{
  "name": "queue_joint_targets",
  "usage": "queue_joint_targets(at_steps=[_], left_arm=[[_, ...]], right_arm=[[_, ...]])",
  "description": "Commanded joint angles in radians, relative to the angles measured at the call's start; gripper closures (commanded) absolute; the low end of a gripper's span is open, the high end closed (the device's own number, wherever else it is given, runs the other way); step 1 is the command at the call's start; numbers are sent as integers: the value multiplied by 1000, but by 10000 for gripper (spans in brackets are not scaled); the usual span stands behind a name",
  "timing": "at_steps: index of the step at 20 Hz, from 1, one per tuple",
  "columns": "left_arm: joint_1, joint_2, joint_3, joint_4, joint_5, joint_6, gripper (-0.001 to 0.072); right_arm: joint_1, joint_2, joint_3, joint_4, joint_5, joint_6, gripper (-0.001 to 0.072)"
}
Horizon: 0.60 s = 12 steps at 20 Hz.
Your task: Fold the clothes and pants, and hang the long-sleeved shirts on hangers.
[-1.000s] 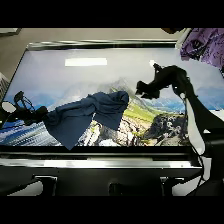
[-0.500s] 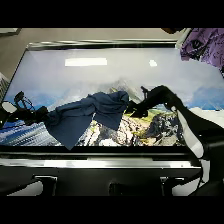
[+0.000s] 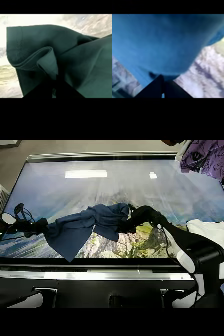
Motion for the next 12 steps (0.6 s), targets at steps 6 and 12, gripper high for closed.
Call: queue_joint_targets(at_steps=[6, 12], left_arm=[[2, 101, 572, 64, -159, 86, 692], [2, 315, 965, 180, -263, 81, 692]], right_arm=[[-179, 332, 438, -10, 19, 44, 685], [-269, 753, 618, -181, -23, 154, 685]])
